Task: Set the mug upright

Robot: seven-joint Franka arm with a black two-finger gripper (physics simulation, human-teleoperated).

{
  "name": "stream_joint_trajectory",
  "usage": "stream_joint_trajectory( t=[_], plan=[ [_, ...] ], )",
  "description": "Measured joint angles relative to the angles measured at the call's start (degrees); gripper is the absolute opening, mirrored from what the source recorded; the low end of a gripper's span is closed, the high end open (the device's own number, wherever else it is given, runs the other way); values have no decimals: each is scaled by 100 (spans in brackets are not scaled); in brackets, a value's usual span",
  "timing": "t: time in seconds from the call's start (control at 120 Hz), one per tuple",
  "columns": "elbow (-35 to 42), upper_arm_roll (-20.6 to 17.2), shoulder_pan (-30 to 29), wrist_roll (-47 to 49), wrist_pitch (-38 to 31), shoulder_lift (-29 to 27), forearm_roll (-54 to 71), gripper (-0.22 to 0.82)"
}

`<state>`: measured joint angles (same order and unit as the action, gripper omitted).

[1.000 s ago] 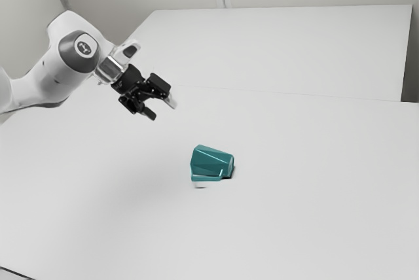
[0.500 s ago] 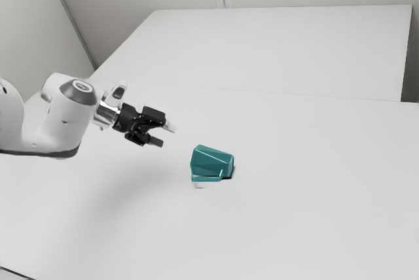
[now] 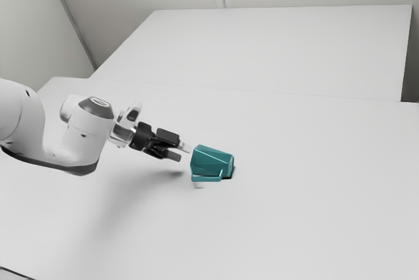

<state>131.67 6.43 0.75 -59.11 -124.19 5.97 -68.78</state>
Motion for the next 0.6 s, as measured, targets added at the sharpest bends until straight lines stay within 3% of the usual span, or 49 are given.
stream_joint_trajectory(
  t=[0.6],
  plan=[
    [-124, -289, 19, 402, 5, 206, -97, 60]
  ],
)
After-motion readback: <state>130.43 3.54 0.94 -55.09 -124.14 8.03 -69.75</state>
